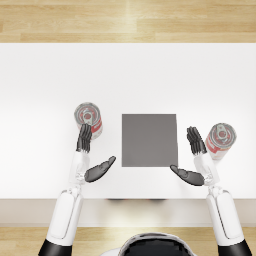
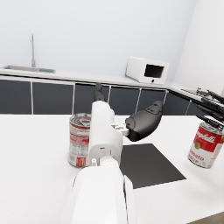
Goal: Pick up the red can on the left and place it in the middle, then pick up the red can on the right and place it on top of the can in the middle
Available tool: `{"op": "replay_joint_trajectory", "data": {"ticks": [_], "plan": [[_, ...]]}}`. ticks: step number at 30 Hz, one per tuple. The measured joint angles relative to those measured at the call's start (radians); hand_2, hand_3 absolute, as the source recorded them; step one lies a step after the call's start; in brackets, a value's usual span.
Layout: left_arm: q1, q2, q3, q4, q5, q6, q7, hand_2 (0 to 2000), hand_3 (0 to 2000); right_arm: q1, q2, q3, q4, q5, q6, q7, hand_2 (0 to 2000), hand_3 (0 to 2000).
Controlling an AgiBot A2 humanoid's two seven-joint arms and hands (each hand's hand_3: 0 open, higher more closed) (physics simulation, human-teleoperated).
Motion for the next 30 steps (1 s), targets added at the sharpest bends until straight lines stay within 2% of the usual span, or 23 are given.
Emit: {"op": "replay_joint_trajectory", "data": {"ticks": [23,25,28,30], "plan": [[0.000,0.000,0.000,0.000,0.000,0.000,0.000,0,0,0.000,0.000,0.000,0.000,0.000,0.000,0.000,0,0],[0.000,0.007,0.014,0.012,0.000,-0.049,-0.049,0,0,0.000,-0.007,0.013,-0.007,0.000,-0.048,0.049,0,0],[0.029,0.031,0.006,0.030,0.000,-0.082,-0.082,0,0,0.014,-0.024,0.001,-0.007,0.000,-0.081,0.082,0,0],[0.062,0.053,-0.008,0.052,0.088,-0.091,-0.091,0,0,0.017,-0.032,-0.010,-0.008,0.088,-0.090,0.091,0,0]]}}
